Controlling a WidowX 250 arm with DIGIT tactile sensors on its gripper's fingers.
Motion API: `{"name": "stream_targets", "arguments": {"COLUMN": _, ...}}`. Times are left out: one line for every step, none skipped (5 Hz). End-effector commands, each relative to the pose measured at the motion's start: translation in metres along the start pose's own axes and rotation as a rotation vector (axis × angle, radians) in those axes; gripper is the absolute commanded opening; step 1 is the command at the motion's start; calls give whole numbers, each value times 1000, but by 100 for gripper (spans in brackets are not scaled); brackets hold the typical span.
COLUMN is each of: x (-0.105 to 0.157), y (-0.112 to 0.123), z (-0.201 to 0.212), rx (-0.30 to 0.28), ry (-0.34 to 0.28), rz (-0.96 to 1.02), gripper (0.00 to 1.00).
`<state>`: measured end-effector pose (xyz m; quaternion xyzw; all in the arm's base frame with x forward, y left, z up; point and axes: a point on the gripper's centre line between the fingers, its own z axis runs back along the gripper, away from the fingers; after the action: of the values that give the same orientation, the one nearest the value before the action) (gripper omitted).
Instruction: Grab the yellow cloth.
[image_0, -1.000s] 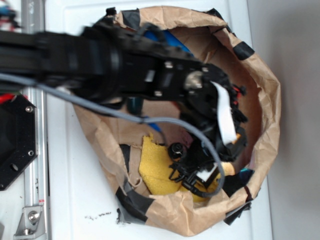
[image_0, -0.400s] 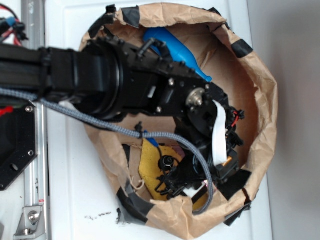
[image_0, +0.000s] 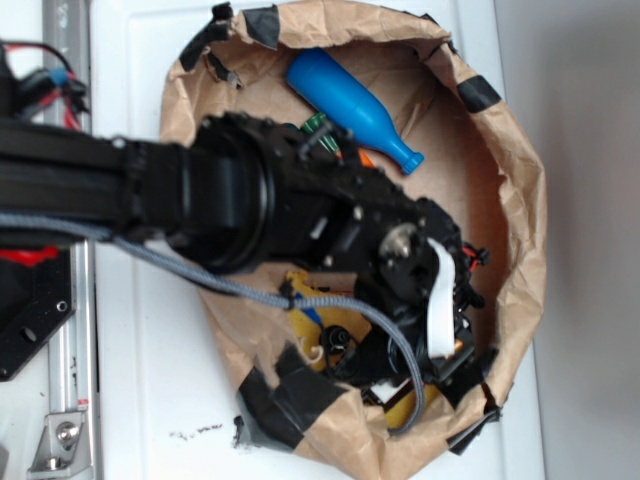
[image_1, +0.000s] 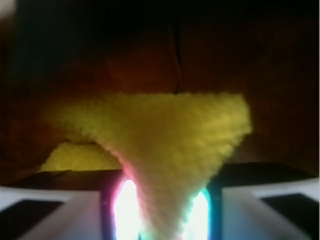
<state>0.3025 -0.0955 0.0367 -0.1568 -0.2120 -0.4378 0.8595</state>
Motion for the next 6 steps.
{"name": "stream_targets", "arguments": {"x": -1, "y": -14, "z": 17, "rx": 76, "ry": -36, "rz": -6, "gripper": 0}}
{"name": "stream_targets", "arguments": {"x": -5, "y": 0, "z": 41, "rx": 290, "ry": 43, "rz": 61, "gripper": 0}}
{"name": "stream_targets", "arguments": {"x": -20, "y": 18, "z": 91, "rx": 431, "ry": 105, "rz": 268, "gripper": 0}}
{"name": "stream_targets", "arguments": {"x": -14, "y": 28, "z": 130, "rx": 420, "ry": 210, "rz": 500, "gripper": 0}}
{"name": "stream_targets", "arguments": {"x": -1, "y": 4, "z": 146, "rx": 510, "ry": 345, "rz": 730, "gripper": 0}}
{"name": "stream_targets", "arguments": {"x": 11, "y": -24, "z": 163, "rx": 580, "ry": 425, "rz": 936, "gripper": 0}}
